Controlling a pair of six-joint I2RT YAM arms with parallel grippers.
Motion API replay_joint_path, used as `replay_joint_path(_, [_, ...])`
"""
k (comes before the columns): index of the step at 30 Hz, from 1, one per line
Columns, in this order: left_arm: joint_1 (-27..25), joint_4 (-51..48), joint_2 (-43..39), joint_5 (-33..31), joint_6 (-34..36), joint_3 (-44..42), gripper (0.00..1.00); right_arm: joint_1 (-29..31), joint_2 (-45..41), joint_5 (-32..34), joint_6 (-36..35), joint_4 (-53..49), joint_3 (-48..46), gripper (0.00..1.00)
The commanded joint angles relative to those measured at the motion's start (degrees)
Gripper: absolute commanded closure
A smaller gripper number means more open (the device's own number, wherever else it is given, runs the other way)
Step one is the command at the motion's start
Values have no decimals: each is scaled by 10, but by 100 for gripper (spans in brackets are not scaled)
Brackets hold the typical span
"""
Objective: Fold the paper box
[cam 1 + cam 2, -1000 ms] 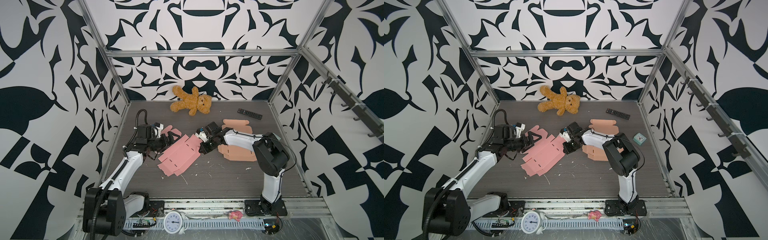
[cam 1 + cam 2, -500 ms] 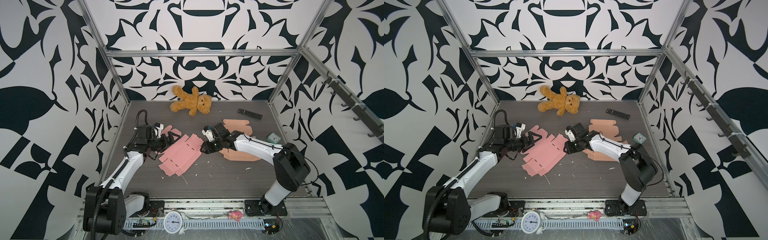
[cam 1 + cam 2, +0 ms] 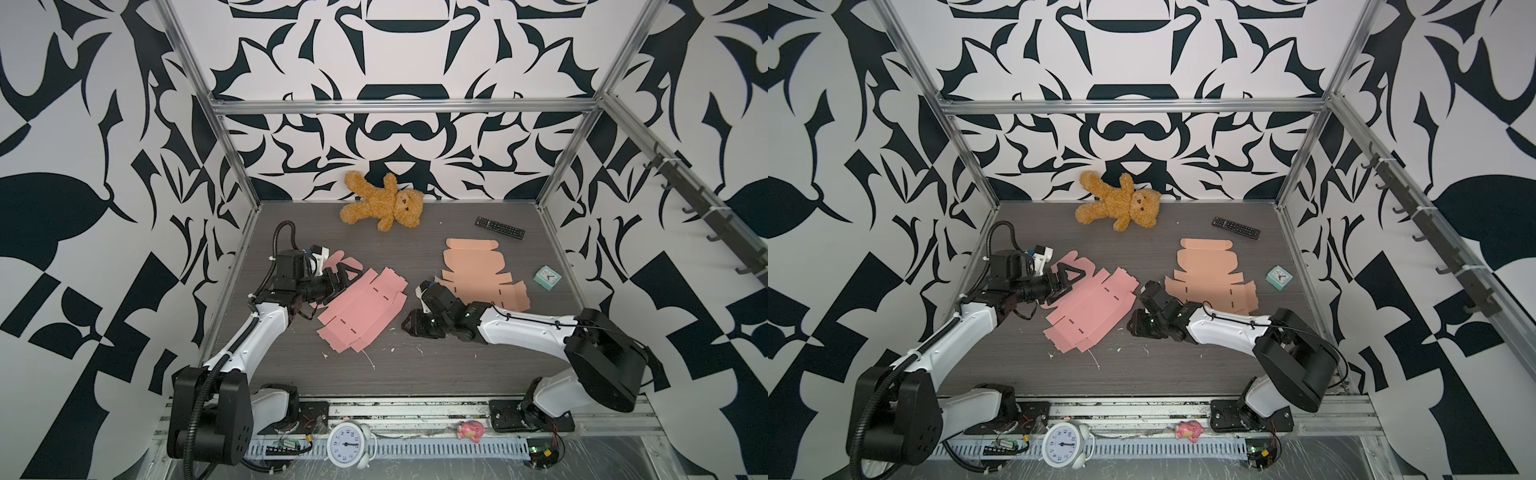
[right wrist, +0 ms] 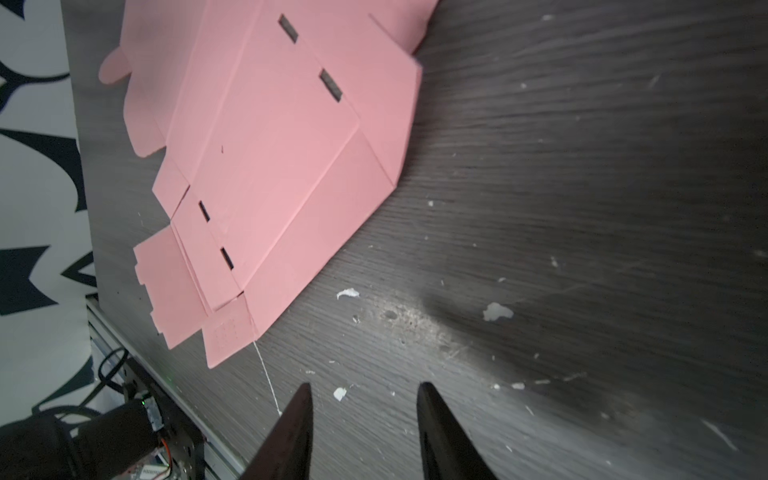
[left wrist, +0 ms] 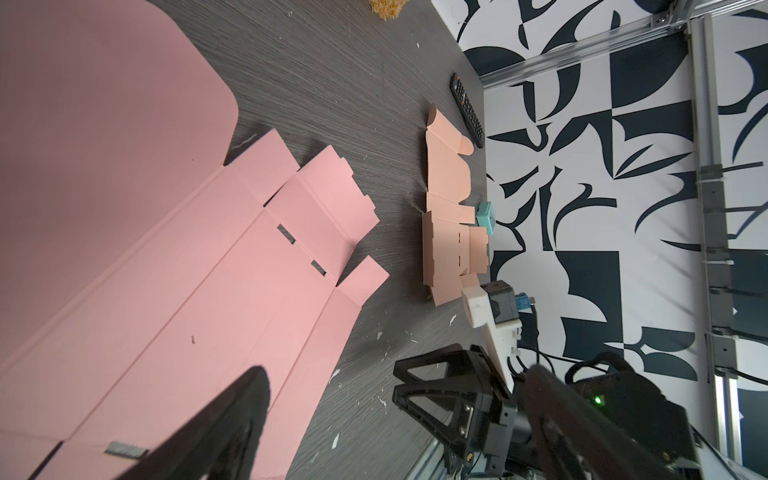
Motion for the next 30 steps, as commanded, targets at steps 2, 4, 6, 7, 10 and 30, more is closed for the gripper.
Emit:
replay_joint_path(2, [3, 29, 3, 22, -11, -7, 2, 3, -6, 29, 68, 96, -20, 58])
replay_joint_path(4, [3, 27, 2, 23, -11, -9, 2, 3, 4, 32, 73, 112, -22, 58])
replay_joint_path(6, [3, 26, -5, 21, -11, -13, 2, 3, 19, 31, 79, 126, -20, 58])
replay_joint_path(7, [2, 26, -7, 20, -11, -15, 2, 3, 26, 30, 85, 138, -20, 60])
replay_joint_path(10, [3, 26, -8, 19, -11, -20, 2, 3, 53, 24, 104, 177, -23, 64])
replay_joint_path(30, [3, 37, 5, 29, -11, -25, 2, 2, 174, 7, 154, 292, -8, 72])
